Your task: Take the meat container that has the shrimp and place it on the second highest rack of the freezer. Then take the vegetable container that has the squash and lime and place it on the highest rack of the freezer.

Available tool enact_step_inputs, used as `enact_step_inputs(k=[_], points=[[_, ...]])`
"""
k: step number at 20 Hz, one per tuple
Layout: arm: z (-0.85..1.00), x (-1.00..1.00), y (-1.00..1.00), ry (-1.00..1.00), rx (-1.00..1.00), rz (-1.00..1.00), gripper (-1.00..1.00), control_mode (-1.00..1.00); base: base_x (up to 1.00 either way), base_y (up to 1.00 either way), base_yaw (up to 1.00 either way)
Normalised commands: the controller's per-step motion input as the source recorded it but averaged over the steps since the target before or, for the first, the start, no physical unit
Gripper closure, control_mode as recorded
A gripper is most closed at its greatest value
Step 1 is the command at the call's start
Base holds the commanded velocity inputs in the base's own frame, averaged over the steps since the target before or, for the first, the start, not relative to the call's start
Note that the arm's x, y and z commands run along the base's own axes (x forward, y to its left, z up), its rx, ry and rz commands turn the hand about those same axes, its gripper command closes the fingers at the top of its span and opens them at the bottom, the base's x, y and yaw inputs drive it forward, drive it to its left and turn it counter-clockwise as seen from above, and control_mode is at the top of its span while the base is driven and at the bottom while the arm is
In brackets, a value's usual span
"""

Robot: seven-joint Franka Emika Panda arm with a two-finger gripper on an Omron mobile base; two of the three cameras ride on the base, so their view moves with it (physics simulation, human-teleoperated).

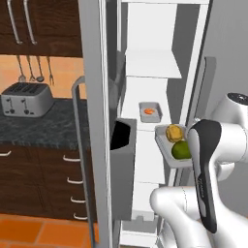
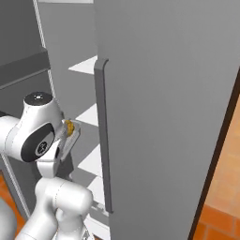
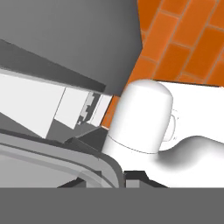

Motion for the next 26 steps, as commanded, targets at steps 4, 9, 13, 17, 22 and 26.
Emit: enact_step_inputs(k=[4, 9, 13, 17, 22, 26], points=[[0.0, 0.0, 0.0, 0.0, 0.0, 0.0, 1.0, 1.0, 0.1, 0.39, -0.05], [0.0, 0.0, 0.0, 0.0, 0.0, 0.0, 1.0, 1.0, 0.0, 0.07, -0.01], [0.0, 0.0, 0.0, 0.0, 0.0, 0.0, 1.0, 1.0, 0.0, 0.1, 0.0], [0.0, 0.0, 0.0, 0.0, 0.0, 0.0, 1.0, 1.0, 0.0, 0.11, 0.0], [0.0, 0.0, 0.0, 0.0, 0.0, 0.0, 1.0, 1.0, 0.0, 0.38, 0.0], [0.0, 0.0, 0.0, 0.0, 0.0, 0.0, 1.0, 1.0, 0.03, 0.36, 0.0]])
